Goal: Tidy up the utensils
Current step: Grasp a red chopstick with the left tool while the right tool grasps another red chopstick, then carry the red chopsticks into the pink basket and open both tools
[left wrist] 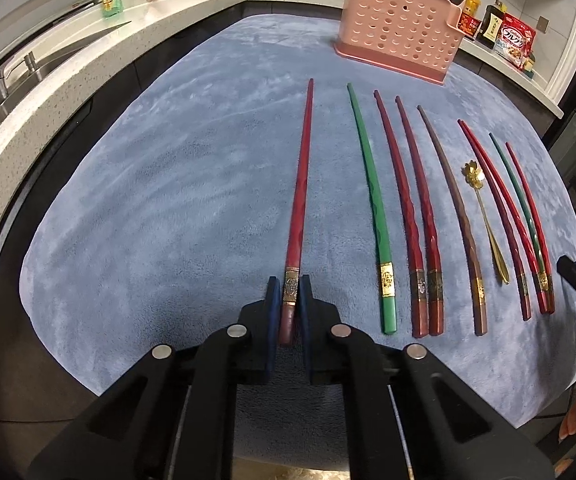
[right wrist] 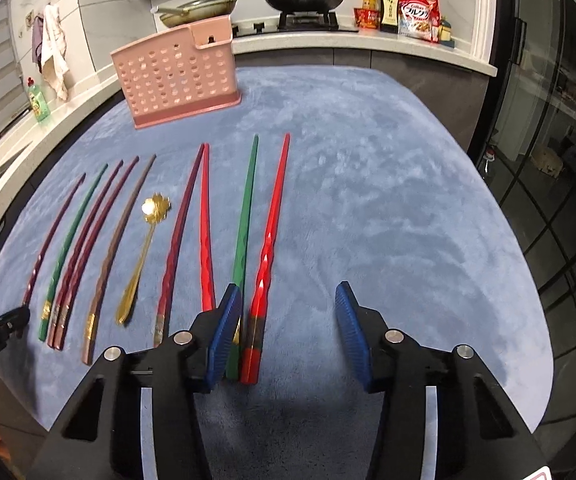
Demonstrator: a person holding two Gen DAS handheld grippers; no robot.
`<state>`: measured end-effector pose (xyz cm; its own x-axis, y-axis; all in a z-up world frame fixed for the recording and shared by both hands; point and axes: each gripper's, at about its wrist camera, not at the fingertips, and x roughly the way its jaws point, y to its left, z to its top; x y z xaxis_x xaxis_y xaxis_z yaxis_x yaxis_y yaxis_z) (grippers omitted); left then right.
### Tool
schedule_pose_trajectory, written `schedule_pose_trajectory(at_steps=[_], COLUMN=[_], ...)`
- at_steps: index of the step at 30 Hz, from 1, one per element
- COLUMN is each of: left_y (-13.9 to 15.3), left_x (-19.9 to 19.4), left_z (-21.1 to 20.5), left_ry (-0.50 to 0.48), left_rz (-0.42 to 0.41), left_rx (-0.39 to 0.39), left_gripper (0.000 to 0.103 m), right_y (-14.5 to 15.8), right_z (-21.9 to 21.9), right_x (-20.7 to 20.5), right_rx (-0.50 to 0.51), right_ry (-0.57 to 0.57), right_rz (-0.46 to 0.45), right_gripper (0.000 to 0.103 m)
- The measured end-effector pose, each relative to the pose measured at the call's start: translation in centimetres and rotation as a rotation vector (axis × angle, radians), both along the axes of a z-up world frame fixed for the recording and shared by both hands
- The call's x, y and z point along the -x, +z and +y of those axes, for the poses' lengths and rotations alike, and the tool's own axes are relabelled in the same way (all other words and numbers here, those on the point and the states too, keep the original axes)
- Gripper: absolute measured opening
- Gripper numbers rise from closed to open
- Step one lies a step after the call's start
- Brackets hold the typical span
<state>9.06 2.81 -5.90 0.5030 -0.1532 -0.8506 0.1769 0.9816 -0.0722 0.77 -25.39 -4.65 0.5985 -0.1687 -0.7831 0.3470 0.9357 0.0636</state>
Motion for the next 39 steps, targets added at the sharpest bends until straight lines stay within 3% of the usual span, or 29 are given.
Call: schedule_pose_trajectory(at_steps=[11, 15, 17, 20, 24, 31, 39], left_y=[0.0, -0.1, -0.1, 0.0, 0.0, 0.8, 5.3], left_x=[0.1, 0.2, 0.3, 0.2, 0.3, 0.5, 0.9], left_z=[0.0, 0.1, 0.1, 0.2, 0.3, 1.4, 2.5], left_ry=[0.007, 0.010, 0.009, 0.007, 0.004, 0.007, -0.001], left_rz=[-0.006, -0.012, -0.014, -0.014, -0.010, 0.040, -0.017], left_rx=[0.002, 0.005, 0.004, 0.009, 0.021, 0.088, 0.126], left_gripper=[0.010, 0.010, 0.010, 0.009, 0.009, 0.007, 0.007], right_y=[-2.0, -2.2, -2.2, -2.0, -1.7, 1.6, 7.6], right_z=[-0.2, 0.3, 0.6, 0.7, 0.4, -0.3, -1.2], right_x=[0.5, 0.8, 1.0, 1.1, 1.5, 2.5, 2.7], right_rx=[-0.047, -0.005, 0.006, 0.002, -0.014, -0.018, 0.002], right_ry=[-0.001, 0.014, 0.023, 0.040, 0.045, 0.047, 0.053], right_rz=[0.029, 0.017, 0.013, 0.015, 0.012, -0.049, -0.162], right_gripper=[0.035, 0.032, 0.027, 0.008, 0.007, 0.007, 0.007])
